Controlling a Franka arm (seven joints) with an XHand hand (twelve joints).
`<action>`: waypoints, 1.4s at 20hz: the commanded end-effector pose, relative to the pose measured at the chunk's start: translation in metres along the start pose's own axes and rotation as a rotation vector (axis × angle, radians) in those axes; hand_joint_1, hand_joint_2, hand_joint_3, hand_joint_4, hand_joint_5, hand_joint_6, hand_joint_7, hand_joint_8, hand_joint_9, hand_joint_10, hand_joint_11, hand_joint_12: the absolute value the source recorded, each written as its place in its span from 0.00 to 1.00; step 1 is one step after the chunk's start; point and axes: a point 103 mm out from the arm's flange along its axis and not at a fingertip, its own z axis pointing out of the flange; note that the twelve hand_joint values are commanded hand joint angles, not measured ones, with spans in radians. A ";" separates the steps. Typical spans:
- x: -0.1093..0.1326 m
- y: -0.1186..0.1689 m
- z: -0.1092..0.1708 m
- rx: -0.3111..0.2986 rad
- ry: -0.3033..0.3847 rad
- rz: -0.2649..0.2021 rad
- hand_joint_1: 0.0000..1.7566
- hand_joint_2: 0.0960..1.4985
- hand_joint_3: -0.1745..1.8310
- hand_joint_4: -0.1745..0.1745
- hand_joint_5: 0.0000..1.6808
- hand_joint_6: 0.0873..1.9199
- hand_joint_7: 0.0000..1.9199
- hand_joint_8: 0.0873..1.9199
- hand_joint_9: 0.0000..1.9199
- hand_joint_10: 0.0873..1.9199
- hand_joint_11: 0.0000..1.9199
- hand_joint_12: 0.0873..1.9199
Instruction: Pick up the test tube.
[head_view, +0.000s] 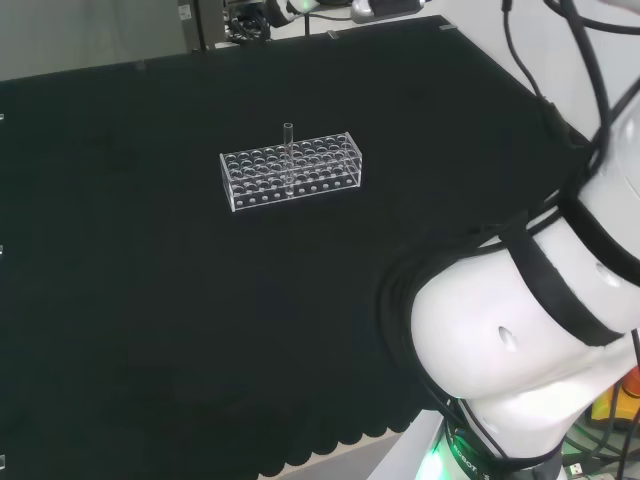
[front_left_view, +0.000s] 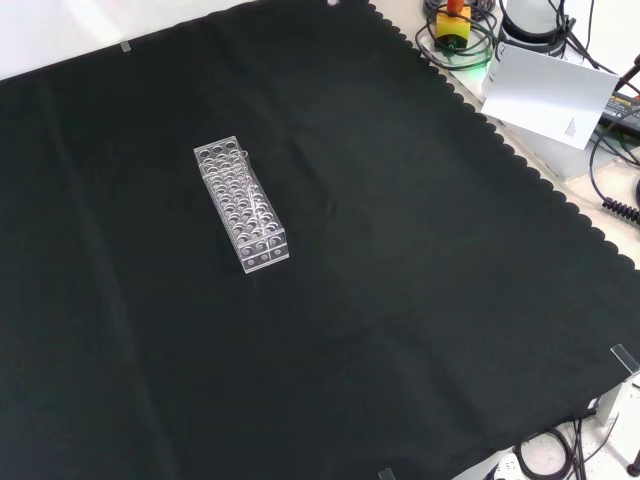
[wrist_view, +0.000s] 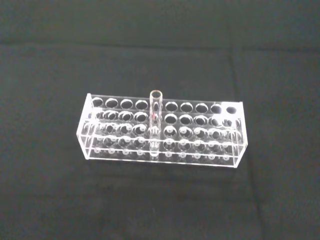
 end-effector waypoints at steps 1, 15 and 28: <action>-0.006 0.040 0.020 0.100 0.012 -0.005 0.21 0.53 0.16 0.62 0.00 0.00 0.00 0.09 0.00 0.16 0.00 0.70; 0.002 0.092 0.073 0.210 -0.004 -0.015 0.22 0.53 0.16 0.60 0.00 0.00 0.00 0.10 0.00 0.17 0.00 0.70; -0.004 0.119 0.128 0.314 -0.027 0.010 0.22 0.54 0.15 0.59 0.00 0.00 0.00 0.13 0.00 0.20 0.00 0.70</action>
